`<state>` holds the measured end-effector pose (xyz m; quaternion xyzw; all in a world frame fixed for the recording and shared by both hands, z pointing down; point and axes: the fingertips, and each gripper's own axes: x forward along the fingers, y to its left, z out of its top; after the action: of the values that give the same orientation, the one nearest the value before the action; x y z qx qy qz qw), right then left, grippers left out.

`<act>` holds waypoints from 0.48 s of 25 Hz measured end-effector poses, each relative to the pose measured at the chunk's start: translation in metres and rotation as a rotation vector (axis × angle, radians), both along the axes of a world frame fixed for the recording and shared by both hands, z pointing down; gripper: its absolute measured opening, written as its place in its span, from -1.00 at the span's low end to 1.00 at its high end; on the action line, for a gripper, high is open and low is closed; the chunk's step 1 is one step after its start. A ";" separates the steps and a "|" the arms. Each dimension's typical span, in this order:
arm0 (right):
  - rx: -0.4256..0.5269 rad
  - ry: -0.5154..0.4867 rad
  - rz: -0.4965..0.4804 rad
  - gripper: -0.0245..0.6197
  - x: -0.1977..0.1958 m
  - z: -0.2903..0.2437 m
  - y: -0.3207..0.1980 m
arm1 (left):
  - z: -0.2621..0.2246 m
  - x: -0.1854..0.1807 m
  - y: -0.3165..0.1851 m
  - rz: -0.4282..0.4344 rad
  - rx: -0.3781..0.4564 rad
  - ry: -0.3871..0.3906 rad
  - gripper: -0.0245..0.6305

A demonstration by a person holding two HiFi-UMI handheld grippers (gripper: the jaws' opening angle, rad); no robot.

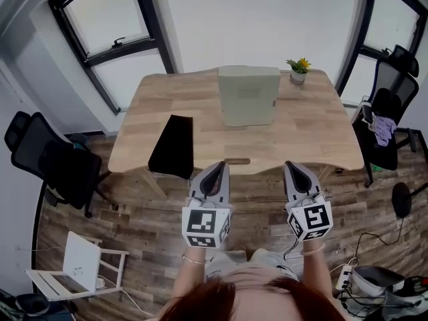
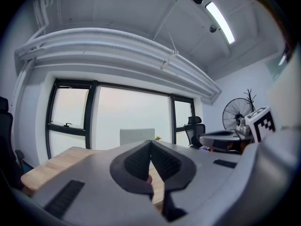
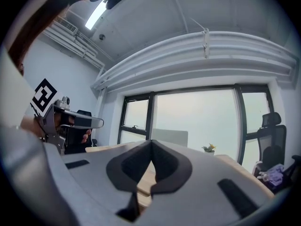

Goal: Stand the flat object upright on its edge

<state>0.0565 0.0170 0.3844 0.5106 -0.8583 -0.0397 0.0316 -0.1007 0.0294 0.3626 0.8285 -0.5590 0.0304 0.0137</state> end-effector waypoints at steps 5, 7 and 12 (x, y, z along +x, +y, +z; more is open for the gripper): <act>0.007 0.004 -0.027 -0.92 0.020 -0.008 0.009 | -0.011 0.019 0.007 -0.030 -0.002 0.002 -0.89; 0.012 0.011 -0.038 -0.92 0.027 -0.011 0.014 | -0.014 0.026 0.011 -0.040 -0.004 0.004 -0.89; 0.019 0.021 -0.068 -0.93 0.045 -0.015 0.024 | -0.020 0.045 0.018 -0.065 -0.006 0.001 -0.89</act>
<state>0.1016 0.0407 0.3696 0.4811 -0.8743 -0.0543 0.0342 -0.0557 0.0477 0.3428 0.8098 -0.5855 0.0313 0.0174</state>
